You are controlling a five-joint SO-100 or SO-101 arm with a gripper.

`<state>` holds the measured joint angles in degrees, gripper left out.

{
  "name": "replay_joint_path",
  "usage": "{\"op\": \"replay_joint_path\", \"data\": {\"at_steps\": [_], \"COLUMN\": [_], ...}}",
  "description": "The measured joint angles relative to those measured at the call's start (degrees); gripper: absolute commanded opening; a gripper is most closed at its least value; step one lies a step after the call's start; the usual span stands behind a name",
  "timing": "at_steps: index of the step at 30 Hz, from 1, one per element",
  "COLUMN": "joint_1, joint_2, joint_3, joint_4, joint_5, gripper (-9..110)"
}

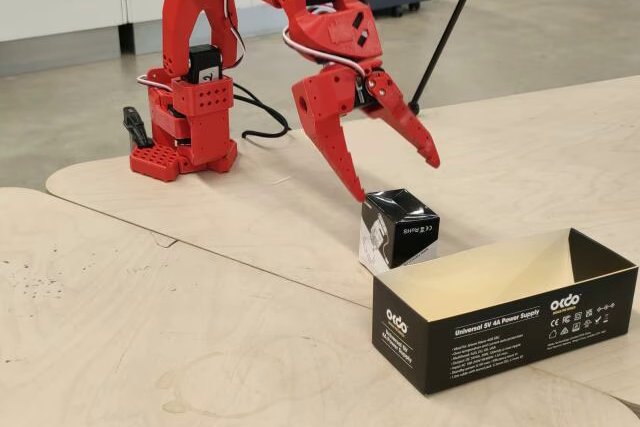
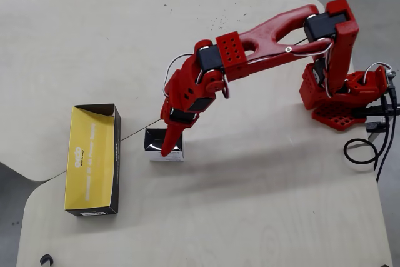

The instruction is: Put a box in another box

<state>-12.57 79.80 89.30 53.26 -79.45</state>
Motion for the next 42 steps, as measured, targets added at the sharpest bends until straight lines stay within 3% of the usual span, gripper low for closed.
{"op": "replay_joint_path", "data": {"at_steps": [19, 25, 30, 42], "joint_1": [0.0, 0.0, 0.0, 1.8], "joint_2": [-4.4, -6.0, -6.0, -2.3], "joint_3": [6.5, 8.6, 8.7, 5.8], "joint_4": [-9.6, -13.0, -14.1, -14.4], "joint_5": [0.5, 1.4, 2.5, 6.5], "gripper": [43, 27, 22, 20]}}
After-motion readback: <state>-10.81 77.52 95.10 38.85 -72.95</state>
